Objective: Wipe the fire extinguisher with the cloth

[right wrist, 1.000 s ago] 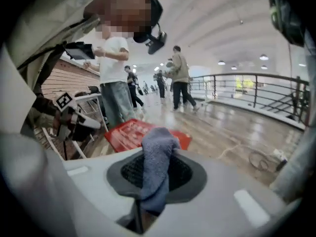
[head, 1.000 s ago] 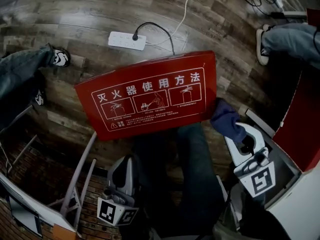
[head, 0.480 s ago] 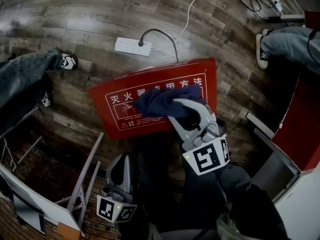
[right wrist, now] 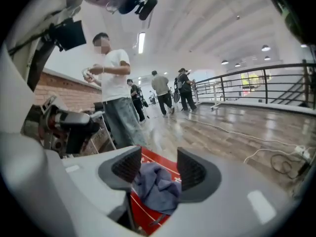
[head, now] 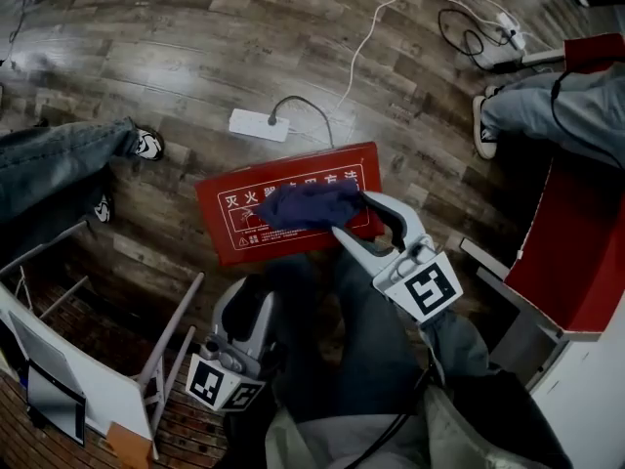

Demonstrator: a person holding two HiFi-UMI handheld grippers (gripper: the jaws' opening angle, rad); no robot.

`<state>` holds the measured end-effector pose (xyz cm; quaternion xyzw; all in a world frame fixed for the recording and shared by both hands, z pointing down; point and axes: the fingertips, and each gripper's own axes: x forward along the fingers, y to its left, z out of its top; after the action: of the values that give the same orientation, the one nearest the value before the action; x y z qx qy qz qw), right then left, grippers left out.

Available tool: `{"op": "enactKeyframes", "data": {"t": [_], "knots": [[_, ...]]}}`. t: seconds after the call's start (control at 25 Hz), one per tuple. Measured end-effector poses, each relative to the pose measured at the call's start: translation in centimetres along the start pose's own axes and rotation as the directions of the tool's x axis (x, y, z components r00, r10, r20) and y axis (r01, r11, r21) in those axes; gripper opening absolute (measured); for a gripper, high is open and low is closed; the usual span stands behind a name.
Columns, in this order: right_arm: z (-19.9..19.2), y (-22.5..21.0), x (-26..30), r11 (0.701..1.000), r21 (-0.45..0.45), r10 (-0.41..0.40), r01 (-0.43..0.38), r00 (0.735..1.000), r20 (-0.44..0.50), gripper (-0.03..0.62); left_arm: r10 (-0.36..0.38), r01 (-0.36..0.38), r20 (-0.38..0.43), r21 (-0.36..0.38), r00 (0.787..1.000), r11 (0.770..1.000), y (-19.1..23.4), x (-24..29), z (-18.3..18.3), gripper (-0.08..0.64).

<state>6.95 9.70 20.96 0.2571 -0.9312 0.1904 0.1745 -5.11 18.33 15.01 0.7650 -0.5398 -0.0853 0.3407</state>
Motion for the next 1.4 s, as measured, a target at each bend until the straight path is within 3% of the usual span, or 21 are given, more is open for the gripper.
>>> {"op": "enactKeyframes", "data": {"t": [0.04,0.12,0.2,0.36,0.52,0.84,1.04,1.4], "knots": [[1.4,0.2,-1.6,1.0,0.013,0.024,-0.024,0.999,0.022,0.203,-0.019,0.019,-0.004,0.015,1.0,1.0,-1.2,0.0,0.9,0.128],[5.1,1.1,-5.3,0.997,0.042,0.068,-0.072,0.993,0.099,0.1,-0.04,0.04,-0.001,0.051,0.999,0.998,-3.8,-0.2,3.3,0.003],[9.0,2.1,-9.6,0.995,0.056,0.074,-0.083,0.986,0.152,0.002,-0.053,0.053,0.004,0.077,0.999,0.996,-6.6,-0.5,5.9,0.003],[14.9,3.7,-18.4,0.999,0.038,-0.03,0.023,0.983,0.183,0.002,-0.044,0.041,0.022,0.147,0.999,0.988,-11.8,-0.7,10.7,0.003],[18.8,4.1,-24.2,0.993,0.044,-0.119,0.111,0.963,0.242,0.002,-0.075,0.062,0.058,0.199,0.996,0.978,-16.9,0.1,14.5,0.003],[23.0,3.8,-25.3,0.998,0.026,-0.058,0.053,0.97,0.235,0.001,-0.165,0.129,0.121,0.265,0.979,0.956,-26.2,2.1,19.3,0.003],[22.6,3.5,-25.1,1.0,0.005,-0.025,0.025,0.969,0.244,0.001,-0.159,0.118,0.134,0.272,0.978,0.955,-26.1,1.7,17.7,0.003],[21.6,1.6,-25.3,0.998,0.054,-0.05,0.037,0.966,0.255,0.002,-0.146,0.098,0.158,0.278,0.977,0.956,-24.3,2.7,17.7,0.003]]}}
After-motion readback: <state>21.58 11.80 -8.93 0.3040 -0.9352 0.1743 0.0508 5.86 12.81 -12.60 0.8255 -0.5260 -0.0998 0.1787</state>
